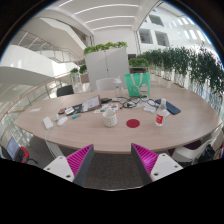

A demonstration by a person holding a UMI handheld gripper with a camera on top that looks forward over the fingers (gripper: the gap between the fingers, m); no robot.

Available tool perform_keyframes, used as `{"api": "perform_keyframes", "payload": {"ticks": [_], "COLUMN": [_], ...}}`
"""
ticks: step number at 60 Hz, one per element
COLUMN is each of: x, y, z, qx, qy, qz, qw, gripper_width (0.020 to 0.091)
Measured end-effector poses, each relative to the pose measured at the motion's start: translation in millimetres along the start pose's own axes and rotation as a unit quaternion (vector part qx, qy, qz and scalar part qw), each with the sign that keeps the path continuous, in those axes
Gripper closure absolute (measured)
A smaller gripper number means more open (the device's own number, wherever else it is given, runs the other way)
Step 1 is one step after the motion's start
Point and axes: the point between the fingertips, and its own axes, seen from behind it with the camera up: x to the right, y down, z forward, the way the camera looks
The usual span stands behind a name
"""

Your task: Pour water

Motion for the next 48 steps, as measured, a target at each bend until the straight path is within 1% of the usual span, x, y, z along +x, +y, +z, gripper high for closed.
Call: {"api": "perform_keyframes", "payload": {"ticks": [2,5,9,17,22,31,39,48], "x": [-31,-36,-29,0,38,128,201,258], "y": [15,21,21,16,3,-21,-41,-67], "z": [-10,-6,-9,5,23,80,158,238], "qx": [0.000,0.002,0.004,0.014,0.040,0.072,0.096,0.121], "qy": [0.014,0.032,0.044,0.056,0.071,0.119,0.135,0.140], "qz": [0.003,0.008,0.018,0.016,-0.002,-0.024,-0.007,-0.007], "qw": [1.000,0.999,0.999,0.998,0.997,0.990,0.986,0.983], "gripper_width": [0.0285,0.0289,0.0292,0.0289,0.0293,0.0296,0.0295,0.0292]}}
